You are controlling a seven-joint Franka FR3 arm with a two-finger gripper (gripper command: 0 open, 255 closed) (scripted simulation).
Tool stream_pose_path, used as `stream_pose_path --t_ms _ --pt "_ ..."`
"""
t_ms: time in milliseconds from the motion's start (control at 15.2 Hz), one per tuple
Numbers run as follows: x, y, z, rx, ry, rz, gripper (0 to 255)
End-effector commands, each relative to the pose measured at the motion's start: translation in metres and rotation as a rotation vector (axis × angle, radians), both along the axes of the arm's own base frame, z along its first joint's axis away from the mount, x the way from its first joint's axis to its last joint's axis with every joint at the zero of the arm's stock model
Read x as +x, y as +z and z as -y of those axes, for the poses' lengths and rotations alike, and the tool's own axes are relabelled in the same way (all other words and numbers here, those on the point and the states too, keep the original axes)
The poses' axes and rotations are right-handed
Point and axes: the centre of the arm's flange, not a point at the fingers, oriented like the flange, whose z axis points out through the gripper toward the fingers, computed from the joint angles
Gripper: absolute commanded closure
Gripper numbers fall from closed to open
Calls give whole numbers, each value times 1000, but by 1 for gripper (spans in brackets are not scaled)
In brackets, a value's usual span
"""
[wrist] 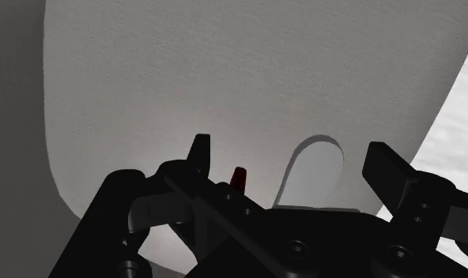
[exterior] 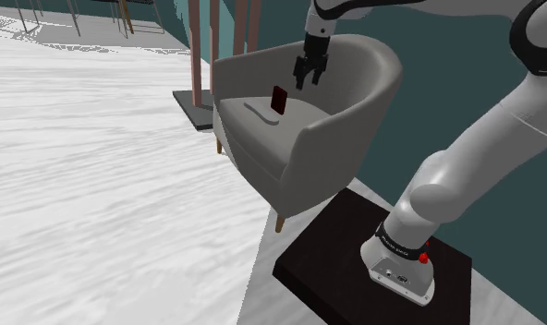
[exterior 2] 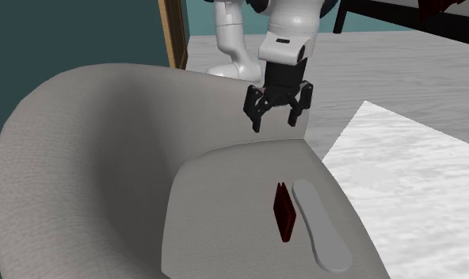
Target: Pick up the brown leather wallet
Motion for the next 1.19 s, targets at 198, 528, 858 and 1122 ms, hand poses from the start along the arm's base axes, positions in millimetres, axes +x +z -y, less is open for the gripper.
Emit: stream_pose_path --t_ms 198,528,858,1122 --pt "63 -19 23 17 0 3 0" --pt "123 -36 47 35 -1 5 0" --pt "183 -53 70 53 -2 7 0" --pt "183 -74 70 53 -2 7 0"
